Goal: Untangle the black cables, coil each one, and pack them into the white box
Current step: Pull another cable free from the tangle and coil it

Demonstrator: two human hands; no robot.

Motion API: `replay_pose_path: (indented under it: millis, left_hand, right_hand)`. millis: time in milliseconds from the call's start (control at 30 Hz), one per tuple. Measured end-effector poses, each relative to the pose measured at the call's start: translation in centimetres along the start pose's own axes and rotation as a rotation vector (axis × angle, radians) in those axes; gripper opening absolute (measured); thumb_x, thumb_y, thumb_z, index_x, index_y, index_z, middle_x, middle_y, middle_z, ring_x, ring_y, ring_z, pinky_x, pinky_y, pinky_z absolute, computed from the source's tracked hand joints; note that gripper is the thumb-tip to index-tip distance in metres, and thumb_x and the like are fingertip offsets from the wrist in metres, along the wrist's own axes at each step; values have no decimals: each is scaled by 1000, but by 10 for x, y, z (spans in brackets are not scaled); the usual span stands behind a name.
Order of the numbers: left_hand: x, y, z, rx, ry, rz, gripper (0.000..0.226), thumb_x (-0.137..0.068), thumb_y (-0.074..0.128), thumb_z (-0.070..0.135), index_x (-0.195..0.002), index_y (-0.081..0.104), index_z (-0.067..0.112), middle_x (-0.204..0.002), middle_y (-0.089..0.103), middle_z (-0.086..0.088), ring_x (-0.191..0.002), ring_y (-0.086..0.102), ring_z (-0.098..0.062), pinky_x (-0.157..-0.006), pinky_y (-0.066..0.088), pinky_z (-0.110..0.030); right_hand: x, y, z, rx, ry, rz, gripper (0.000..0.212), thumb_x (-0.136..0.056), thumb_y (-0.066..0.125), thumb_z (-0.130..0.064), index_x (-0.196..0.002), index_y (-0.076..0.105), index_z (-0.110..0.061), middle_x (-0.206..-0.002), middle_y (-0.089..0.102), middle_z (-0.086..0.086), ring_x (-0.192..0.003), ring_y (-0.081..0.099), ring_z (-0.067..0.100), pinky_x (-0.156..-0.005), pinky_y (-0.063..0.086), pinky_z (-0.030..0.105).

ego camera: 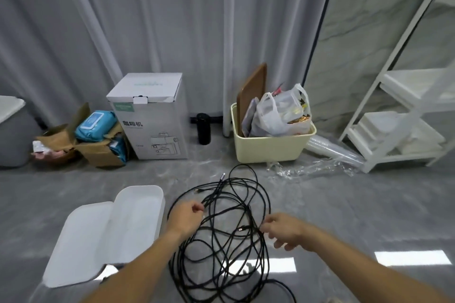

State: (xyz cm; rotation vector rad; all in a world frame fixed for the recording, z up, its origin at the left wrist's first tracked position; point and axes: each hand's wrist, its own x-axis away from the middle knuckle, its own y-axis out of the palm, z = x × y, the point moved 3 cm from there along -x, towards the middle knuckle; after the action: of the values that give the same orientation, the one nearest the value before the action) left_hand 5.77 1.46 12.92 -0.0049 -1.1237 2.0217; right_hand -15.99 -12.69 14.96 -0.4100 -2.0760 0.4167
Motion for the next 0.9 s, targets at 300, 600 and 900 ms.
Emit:
replay_pose_path:
  millis: [300,600,900]
  left_hand:
    - [-35,54,-15,4,-21,-67,22,-94,56,12,-112,69,14,-100,67,1,-91,57,-12,-78,39,-18]
    - [-58,139,-7,39,-6,-166,22,-94,54,13,-109,69,16,-104,68,1,-97,61,-14,-87,47,-23]
    - [-111,181,-1,4,8,-123,25,-95,51,17,-113,69,18,-110,69,1,-102,63,-17,-87,48,-25]
  right_hand:
    - [-7,-22,48,-77,32,37,22,-98,50,-35,-117,56,-25,-116,62,6,-82,61,12,-63,43,21]
    - [-44,-4,77,-73,61,-7,19,-97,50,-37,-112,58,-28,-111,66,5,-82,63,12,-68,44,23]
    - [-97,2,94,-25,67,-35,24,-98,50,-36,-118,58,-26,-111,65,2,-87,64,14,-73,48,26]
